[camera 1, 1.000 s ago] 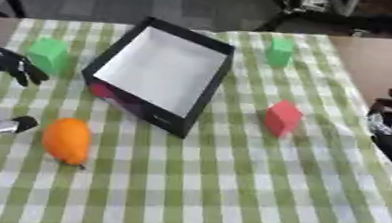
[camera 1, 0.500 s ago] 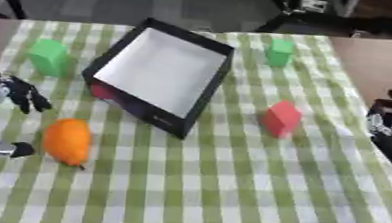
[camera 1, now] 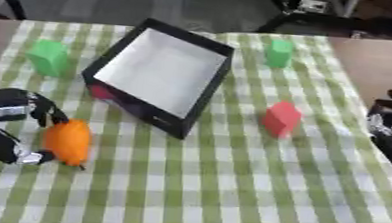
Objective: Pick up objects on the table and place them in the box.
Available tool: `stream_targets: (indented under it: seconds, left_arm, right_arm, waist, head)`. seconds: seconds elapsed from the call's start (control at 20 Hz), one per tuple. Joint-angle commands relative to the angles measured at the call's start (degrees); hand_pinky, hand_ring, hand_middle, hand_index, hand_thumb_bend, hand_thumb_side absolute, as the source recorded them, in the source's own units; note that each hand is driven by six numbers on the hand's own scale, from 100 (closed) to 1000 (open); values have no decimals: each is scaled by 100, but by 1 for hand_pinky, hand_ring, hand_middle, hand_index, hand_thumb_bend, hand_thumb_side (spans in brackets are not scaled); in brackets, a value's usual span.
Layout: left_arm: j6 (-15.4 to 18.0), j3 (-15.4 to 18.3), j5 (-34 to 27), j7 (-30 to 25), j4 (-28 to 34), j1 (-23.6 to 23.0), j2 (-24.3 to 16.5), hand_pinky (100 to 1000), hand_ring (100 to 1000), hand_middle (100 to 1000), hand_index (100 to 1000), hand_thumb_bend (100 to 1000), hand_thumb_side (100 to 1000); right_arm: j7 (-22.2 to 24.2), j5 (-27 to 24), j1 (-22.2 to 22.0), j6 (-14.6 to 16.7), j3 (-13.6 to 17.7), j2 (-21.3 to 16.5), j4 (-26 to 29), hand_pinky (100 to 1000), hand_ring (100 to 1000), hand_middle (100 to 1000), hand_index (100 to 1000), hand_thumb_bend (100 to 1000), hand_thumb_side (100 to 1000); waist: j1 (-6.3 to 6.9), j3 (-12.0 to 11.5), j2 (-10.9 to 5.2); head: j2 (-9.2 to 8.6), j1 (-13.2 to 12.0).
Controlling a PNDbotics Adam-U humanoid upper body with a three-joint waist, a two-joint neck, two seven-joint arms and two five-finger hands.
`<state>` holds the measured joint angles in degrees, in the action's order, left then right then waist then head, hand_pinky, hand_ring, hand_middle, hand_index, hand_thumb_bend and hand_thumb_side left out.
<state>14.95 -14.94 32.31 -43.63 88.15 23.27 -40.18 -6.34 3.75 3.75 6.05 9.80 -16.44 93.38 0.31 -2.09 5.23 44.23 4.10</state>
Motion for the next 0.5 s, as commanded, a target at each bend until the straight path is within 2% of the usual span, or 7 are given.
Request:
stream_targets:
  seconds: [0.05, 0.1, 0.25, 0.4, 0.5]
  left_arm:
    - [66, -11, 135, 192, -47, 78, -57, 714, 596, 617, 797, 100, 183]
    - [81, -1, 186, 288, -59, 74, -47, 690, 564, 582, 770, 100, 120]
    - [66, 52, 387, 777, -56, 74, -30, 583, 422, 425, 624, 100, 124]
    - [-79, 110, 605, 1556, -8, 87, -10, 478, 265, 251, 457, 100, 142]
    - [-189, 139, 730, 2097, 35, 98, 6, 450, 218, 188, 403, 100, 141]
  right_arm:
    - [9, 8, 40, 7, 3, -145, 40, 788, 684, 725, 879, 104, 358]
    - [9, 7, 39, 6, 3, -143, 38, 788, 684, 725, 879, 103, 358]
    - [11, 6, 38, 5, 2, -137, 33, 788, 684, 725, 878, 101, 358]
    - [8, 8, 35, 4, 6, -135, 30, 788, 684, 725, 879, 100, 359]
    - [4, 9, 33, 3, 8, -135, 30, 788, 684, 724, 878, 100, 359]
  waist:
    - [-5, 2, -153]
    - [-6, -2, -152]
    - [-9, -13, -152]
    - [-16, -20, -154]
    - [-22, -21, -155]
  head:
    - [-11, -16]
    - [-11, -17]
    - [-11, -14]
    - [-11, -6]
    - [-11, -3]
